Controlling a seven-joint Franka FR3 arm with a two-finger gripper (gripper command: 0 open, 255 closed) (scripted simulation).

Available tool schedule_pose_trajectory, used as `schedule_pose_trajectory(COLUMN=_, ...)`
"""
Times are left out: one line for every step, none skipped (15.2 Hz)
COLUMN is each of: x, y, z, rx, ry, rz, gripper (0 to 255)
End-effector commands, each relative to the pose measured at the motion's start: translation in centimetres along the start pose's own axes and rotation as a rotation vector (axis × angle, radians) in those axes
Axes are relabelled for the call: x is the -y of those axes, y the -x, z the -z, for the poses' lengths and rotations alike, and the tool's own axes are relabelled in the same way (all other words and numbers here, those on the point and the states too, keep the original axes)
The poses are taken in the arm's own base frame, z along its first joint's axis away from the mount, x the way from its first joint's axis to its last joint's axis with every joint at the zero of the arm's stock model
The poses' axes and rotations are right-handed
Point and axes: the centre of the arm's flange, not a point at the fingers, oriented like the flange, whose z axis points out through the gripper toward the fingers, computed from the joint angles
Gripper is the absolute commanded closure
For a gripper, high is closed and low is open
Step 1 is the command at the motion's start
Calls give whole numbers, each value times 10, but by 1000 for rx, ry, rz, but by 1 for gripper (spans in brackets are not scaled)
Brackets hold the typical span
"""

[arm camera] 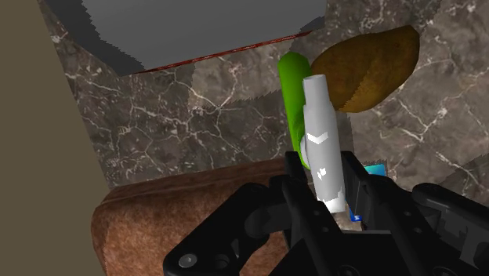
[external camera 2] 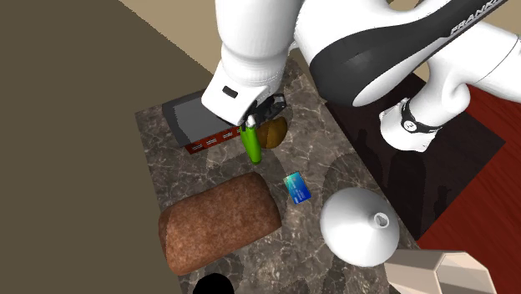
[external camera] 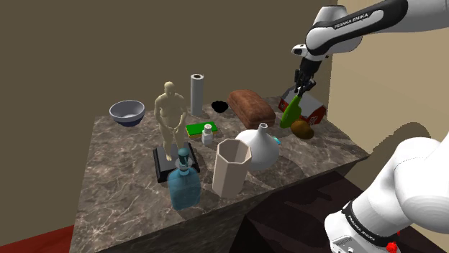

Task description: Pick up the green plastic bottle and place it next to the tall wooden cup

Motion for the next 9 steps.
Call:
schedule_pose_trajectory(x=0, y=0, z=0, rx=0, ry=0, rz=0, gripper=255)
schedule_pose_trajectory(x=0, y=0, z=0, rx=0, ry=0, rz=0, gripper=255)
schedule_pose_trajectory(x=0, y=0, z=0, rx=0, ry=0, rz=0, gripper=255)
schedule_pose_trajectory(x=0, y=0, z=0, rx=0, ry=0, rz=0, gripper=255)
schedule_pose_trajectory(x=0, y=0, z=0, rx=0, ry=0, rz=0, gripper=255)
schedule_pose_trajectory(x=0, y=0, z=0, rx=0, ry=0, rz=0, gripper=255)
schedule_pose_trajectory(x=0, y=0, z=5, rx=0, ry=0, rz=0, gripper=255)
schedule_pose_trajectory(x=-1, y=1, z=10, rx=0, ry=0, rz=0, gripper=255)
schedule_pose_trajectory(x=-1, y=1, z=16, rx=0, ry=0, rz=0, gripper=255)
